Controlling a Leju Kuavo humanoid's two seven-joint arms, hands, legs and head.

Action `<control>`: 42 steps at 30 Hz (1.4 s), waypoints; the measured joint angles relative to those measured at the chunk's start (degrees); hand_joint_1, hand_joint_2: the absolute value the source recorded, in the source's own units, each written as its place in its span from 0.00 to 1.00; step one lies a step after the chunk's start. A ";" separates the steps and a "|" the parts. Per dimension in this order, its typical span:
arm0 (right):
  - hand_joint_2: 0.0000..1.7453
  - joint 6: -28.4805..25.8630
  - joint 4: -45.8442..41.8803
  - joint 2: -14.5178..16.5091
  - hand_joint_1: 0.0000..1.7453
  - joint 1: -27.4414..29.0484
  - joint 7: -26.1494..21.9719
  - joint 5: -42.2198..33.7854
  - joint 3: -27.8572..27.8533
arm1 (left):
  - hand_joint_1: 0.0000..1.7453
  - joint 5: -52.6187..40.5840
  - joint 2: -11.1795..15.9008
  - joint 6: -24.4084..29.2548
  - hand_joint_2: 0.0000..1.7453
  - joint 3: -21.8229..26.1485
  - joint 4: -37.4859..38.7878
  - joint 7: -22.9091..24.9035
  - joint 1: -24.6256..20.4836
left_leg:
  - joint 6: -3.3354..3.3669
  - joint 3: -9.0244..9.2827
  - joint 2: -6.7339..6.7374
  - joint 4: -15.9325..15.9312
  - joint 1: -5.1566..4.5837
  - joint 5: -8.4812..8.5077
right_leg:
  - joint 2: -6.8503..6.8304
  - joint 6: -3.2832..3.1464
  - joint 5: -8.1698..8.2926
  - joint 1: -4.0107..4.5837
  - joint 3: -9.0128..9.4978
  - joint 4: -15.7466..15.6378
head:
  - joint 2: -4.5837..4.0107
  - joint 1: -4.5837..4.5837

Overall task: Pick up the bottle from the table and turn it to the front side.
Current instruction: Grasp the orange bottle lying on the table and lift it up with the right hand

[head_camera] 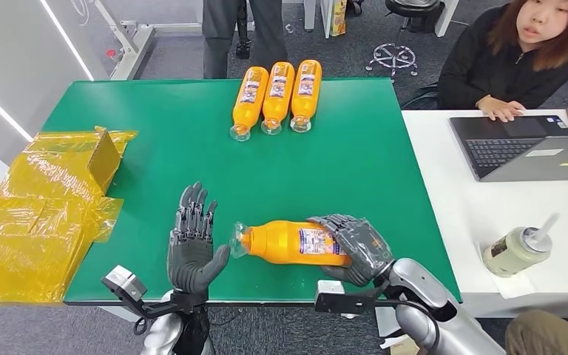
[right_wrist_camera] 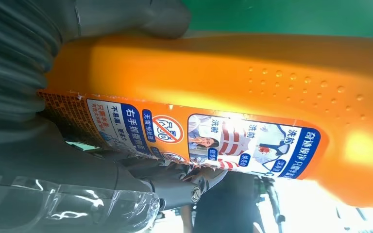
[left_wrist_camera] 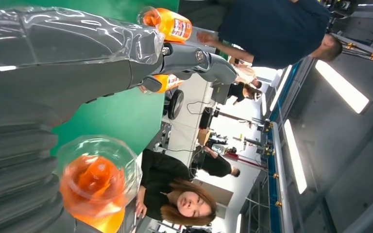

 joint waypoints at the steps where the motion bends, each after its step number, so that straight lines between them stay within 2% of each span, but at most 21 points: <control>1: 1.00 -0.01 -0.44 0.08 1.00 0.41 -0.05 0.01 0.00 | 0.00 -0.09 -0.01 -0.09 1.00 0.00 0.00 0.01 -0.12 | 0.00 0.00 0.00 0.00 0.00 0.00 | -0.01 0.00 0.00 0.00 0.00 0.00 | 0.00 0.00; 10: 1.00 -0.42 -1.15 0.05 1.00 2.95 -2.82 -2.16 0.01 | 0.00 3.99 -0.01 -5.14 1.00 0.00 -0.11 1.53 -0.15 | 0.00 -0.01 0.01 0.00 -0.01 0.00 | 0.00 0.00 0.00 0.00 0.01 0.00 | 0.00 0.01; 17: 1.00 -0.69 -1.15 0.05 1.00 3.81 -3.82 -2.90 0.47 | 0.00 8.06 0.14 -9.23 1.00 -0.02 -2.53 3.61 1.79 | 0.01 -0.02 0.00 0.00 -0.01 -0.01 | 0.00 0.02 -0.02 0.00 0.00 0.00 | 0.00 -0.01; 26: 1.00 -4.63 -2.41 0.01 1.00 3.76 -3.44 -3.02 0.98 | 0.00 9.91 0.53 -10.20 1.00 -0.73 -3.76 4.27 2.57 | 0.01 -0.01 0.01 0.00 -0.01 0.00 | 0.00 0.02 -0.02 0.00 0.01 0.00 | 0.00 0.01; 32: 1.00 -5.89 -4.44 0.18 1.00 3.64 -3.15 -2.20 -0.65 | 0.00 10.05 0.53 -10.19 1.00 -1.79 -3.73 4.22 2.53 | 0.01 -0.02 0.00 0.00 -0.02 0.00 | -0.01 0.02 -0.02 -0.01 0.01 0.00 | 0.00 0.00; 37: 1.00 -6.04 -4.85 1.72 1.00 3.00 -3.44 -1.87 -1.50 | 0.00 10.18 0.50 -10.20 1.00 -2.15 -3.69 4.28 2.37 | 0.01 -0.02 0.01 0.00 -0.01 0.00 | 0.00 0.02 -0.02 -0.01 0.01 0.00 | 0.00 0.00; 42: 1.00 -5.95 -3.96 4.85 1.00 1.81 -4.35 -1.27 -1.30 | 0.00 10.18 0.41 -10.19 1.00 -2.93 -3.69 4.88 2.08 | 0.00 -0.01 0.03 -0.01 0.00 0.00 | 0.01 0.01 -0.02 0.00 0.00 0.01 | 0.00 -0.01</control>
